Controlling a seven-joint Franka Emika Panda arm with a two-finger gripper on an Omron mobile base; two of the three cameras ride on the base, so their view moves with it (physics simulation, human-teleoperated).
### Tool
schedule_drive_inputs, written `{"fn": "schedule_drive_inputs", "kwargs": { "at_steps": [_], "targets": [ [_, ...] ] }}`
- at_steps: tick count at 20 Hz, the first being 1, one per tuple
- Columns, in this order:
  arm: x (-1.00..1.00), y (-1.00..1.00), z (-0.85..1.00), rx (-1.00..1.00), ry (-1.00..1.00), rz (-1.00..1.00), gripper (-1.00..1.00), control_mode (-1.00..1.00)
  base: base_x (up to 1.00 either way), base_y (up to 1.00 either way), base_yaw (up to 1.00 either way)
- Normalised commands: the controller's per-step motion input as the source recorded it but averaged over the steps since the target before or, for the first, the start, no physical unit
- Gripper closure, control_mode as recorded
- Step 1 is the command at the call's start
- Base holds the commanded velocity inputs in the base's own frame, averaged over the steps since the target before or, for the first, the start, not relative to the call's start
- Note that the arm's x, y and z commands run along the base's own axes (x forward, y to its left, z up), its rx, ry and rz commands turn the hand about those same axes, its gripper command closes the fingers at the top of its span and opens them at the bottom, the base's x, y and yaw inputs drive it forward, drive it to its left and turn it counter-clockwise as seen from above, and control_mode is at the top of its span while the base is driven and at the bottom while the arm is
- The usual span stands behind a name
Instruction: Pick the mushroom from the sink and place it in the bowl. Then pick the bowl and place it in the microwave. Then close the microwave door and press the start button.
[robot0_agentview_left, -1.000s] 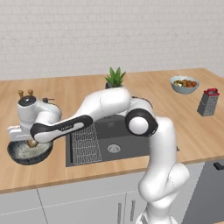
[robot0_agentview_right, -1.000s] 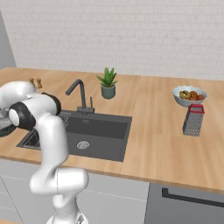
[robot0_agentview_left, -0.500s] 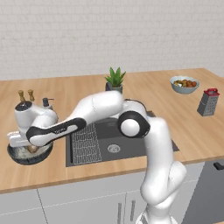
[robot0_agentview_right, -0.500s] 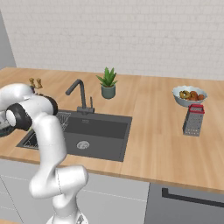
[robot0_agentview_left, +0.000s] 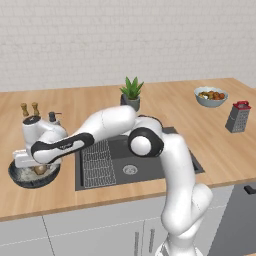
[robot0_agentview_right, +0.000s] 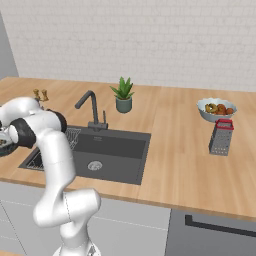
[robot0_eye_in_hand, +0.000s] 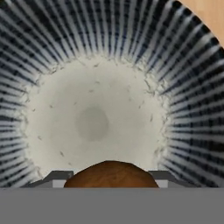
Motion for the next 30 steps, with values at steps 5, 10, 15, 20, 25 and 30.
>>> {"fn": "schedule_drive_inputs", "kwargs": {
  "at_steps": [5, 10, 15, 20, 25, 30],
  "targets": [
    [0.02, 0.0, -0.28, -0.02, 0.02, 0.0, -1.0, -1.0, 0.0, 0.0, 0.0],
    [-0.01, 0.0, -0.11, 0.0, 0.0, -0.01, -1.0, -1.0, 0.0, 0.0, 0.0],
    [0.0, 0.0, 0.0, -0.01, 0.0, -0.01, -1.0, -1.0, 0.0, 0.0, 0.0],
    [-0.05, 0.0, 0.29, -0.05, -0.05, 0.0, -1.0, -1.0, 0.0, 0.0, 0.0],
    [-0.02, 0.05, 0.64, -0.12, -0.13, 0.0, -1.0, -1.0, 0.0, 0.0, 0.0],
    [-0.22, 0.04, 0.46, -0.04, -0.06, 0.0, -1.0, -1.0, 0.0, 0.0, 0.0]
  ]
}}
